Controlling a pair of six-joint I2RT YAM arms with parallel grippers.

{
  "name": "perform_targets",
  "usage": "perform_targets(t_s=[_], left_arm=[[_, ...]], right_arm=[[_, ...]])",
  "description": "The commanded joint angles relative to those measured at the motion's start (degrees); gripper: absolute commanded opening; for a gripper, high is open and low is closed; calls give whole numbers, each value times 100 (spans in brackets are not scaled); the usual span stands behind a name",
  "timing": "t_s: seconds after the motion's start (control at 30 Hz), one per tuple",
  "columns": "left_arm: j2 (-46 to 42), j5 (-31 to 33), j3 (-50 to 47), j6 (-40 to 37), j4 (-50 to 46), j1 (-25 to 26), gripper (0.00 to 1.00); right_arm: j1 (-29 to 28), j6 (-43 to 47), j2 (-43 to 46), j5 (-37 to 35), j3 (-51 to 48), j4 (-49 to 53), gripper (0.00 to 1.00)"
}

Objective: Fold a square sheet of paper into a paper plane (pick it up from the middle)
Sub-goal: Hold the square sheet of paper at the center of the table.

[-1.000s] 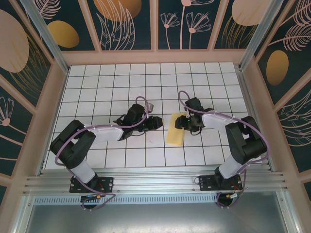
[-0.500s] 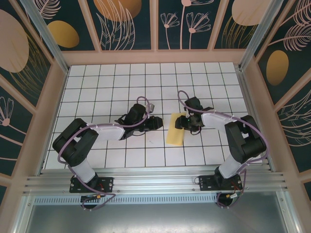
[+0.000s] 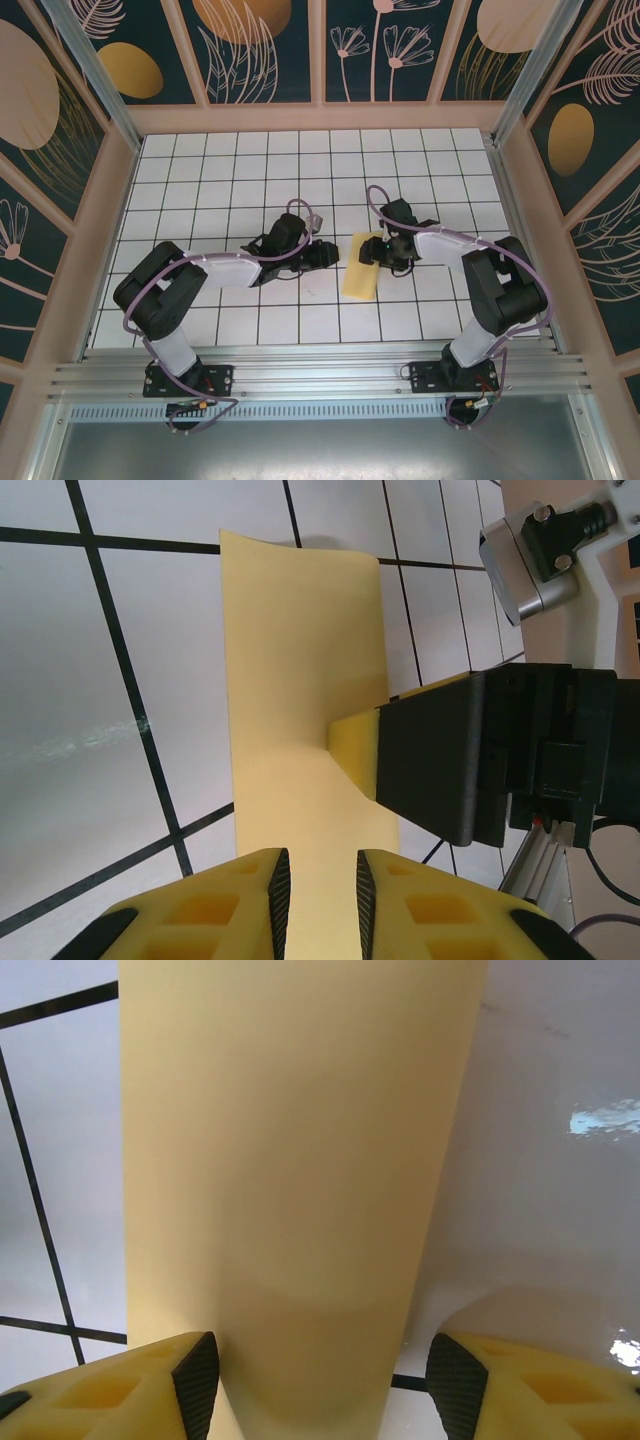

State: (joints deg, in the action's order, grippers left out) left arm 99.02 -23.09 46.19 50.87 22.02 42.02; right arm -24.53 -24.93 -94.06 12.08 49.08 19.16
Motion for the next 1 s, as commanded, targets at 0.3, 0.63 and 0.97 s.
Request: perform_targets(t_s=[0.3, 0.63, 0.97], left_arm=[[170, 30, 162, -82, -87, 51, 22], [726, 516, 923, -367, -1197, 345, 2], [1366, 823, 1894, -513, -1943, 585, 0]], right_arm=[[43, -54, -437, -372, -230, -62, 61], [19, -100, -538, -445, -217, -78, 61], [-7, -126, -532, -425, -293, -136, 61]])
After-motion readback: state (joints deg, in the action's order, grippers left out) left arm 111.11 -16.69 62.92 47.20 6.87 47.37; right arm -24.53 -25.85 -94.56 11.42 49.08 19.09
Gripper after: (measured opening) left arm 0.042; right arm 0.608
